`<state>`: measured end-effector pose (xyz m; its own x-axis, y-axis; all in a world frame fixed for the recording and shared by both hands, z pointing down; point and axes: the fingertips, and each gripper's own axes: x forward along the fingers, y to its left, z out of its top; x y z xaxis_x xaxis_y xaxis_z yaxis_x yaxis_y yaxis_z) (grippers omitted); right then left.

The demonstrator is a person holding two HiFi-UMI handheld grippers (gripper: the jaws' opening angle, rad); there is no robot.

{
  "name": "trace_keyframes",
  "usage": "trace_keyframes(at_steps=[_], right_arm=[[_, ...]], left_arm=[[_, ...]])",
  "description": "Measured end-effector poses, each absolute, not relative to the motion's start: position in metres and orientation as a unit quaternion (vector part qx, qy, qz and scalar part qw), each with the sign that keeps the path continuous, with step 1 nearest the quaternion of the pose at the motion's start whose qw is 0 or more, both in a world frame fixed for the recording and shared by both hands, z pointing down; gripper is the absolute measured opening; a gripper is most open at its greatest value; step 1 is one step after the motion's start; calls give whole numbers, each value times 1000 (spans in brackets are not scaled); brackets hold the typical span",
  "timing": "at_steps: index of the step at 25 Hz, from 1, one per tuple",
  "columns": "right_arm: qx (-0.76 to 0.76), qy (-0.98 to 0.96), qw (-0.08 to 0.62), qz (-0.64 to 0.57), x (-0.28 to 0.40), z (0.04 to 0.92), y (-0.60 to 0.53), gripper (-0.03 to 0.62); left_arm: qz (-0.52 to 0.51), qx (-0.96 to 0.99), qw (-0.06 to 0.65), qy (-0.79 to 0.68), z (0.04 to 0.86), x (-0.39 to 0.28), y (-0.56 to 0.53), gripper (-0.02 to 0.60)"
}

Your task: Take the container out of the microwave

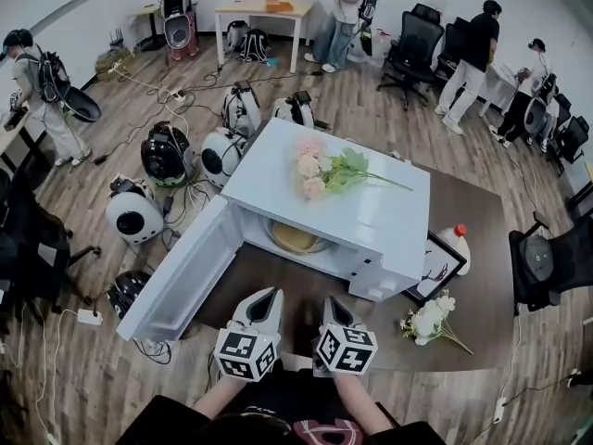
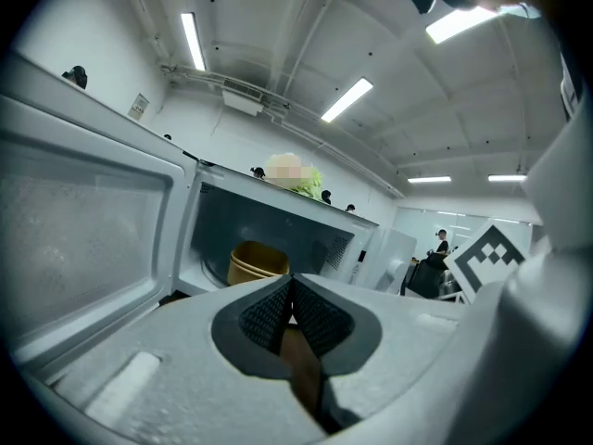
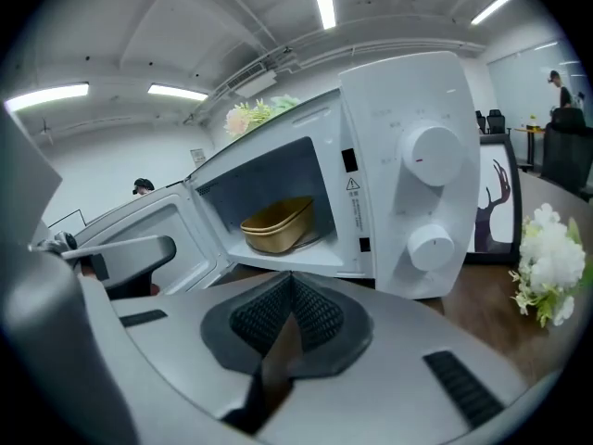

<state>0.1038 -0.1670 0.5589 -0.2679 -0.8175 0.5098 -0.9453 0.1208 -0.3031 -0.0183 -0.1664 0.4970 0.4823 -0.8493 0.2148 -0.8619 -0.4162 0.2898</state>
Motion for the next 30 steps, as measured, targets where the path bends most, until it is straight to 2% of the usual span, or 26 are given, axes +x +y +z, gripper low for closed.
trace_keyframes(at_steps=[8, 12, 16, 18, 23, 30], right_arm=[[632, -708, 93, 300, 88, 552, -208, 20], [639, -702, 82, 303, 82, 551, -230, 78], [631, -707, 76, 309, 72, 545, -247, 166], [633, -705, 75, 310, 69, 544, -258, 179], [652, -689, 65, 310, 70, 540, -285, 186], [670, -669, 92, 308, 72, 552, -314, 184]], left_arm=[[31, 851, 178, -493, 499, -38, -202, 9], [41, 859, 178, -478, 505, -39, -213, 9], [38, 860, 178, -477, 502, -43, -221, 9], [37, 857, 180, -481, 502, -46, -224, 9], [41, 850, 189, -490, 507, -50, -225, 9], [47, 837, 197, -508, 515, -64, -229, 9]])
